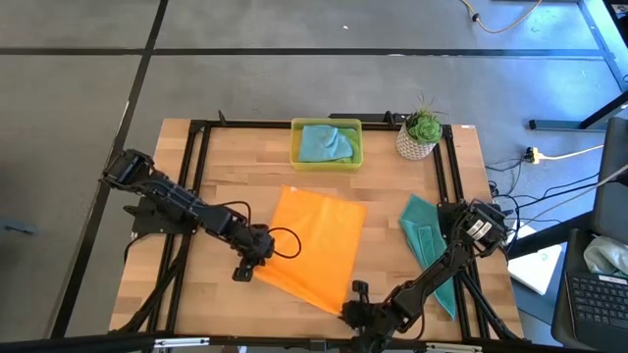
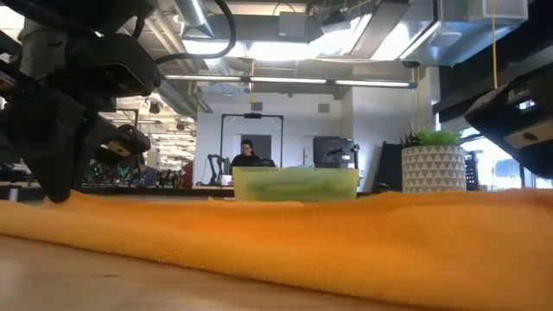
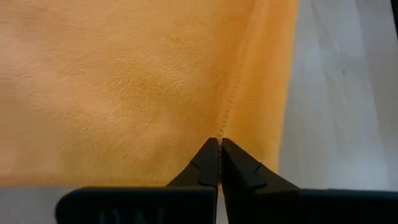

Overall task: Fold microfiber towels
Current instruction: Fold the orange cloth

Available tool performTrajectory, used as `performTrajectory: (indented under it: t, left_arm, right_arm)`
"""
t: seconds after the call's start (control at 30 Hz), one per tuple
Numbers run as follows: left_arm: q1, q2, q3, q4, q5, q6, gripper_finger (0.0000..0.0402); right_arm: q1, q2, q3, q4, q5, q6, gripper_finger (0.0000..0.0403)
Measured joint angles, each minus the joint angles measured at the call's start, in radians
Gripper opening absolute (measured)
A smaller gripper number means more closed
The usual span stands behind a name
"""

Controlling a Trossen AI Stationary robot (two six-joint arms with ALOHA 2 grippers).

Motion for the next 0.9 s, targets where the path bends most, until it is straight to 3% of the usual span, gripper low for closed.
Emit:
performTrajectory:
  t: [0.13, 0.4, 0.47, 0.73, 0.9]
  left_arm:
    - [-0.043, 0.000, 0.068, -0.095, -0.043, 0.001, 0.0000]
    - [-0.157, 0.000, 0.245, -0.249, -0.199, 0.007, 0.0000]
    - [-0.178, 0.000, 0.282, -0.312, -0.288, 0.025, 0.0000]
    - [-0.195, 0.000, 0.327, -0.548, -0.819, 0.059, 0.0000]
    - [-0.134, 0.000, 0.317, -0.531, -0.932, 0.115, 0.0000]
  right_arm:
    - [0.000, 0.000, 0.072, -0.090, -0.053, -0.054, 0.0009]
    - [0.000, 0.000, 0.287, -0.471, -0.007, -0.106, 0.0007]
    - [0.000, 0.000, 0.325, -0.567, 0.024, -0.105, 0.0006]
    - [0.002, 0.000, 0.364, -0.986, 0.205, 0.038, 0.0012]
    - [-0.011, 0.000, 0.336, -1.138, 0.312, 0.107, 0.0009]
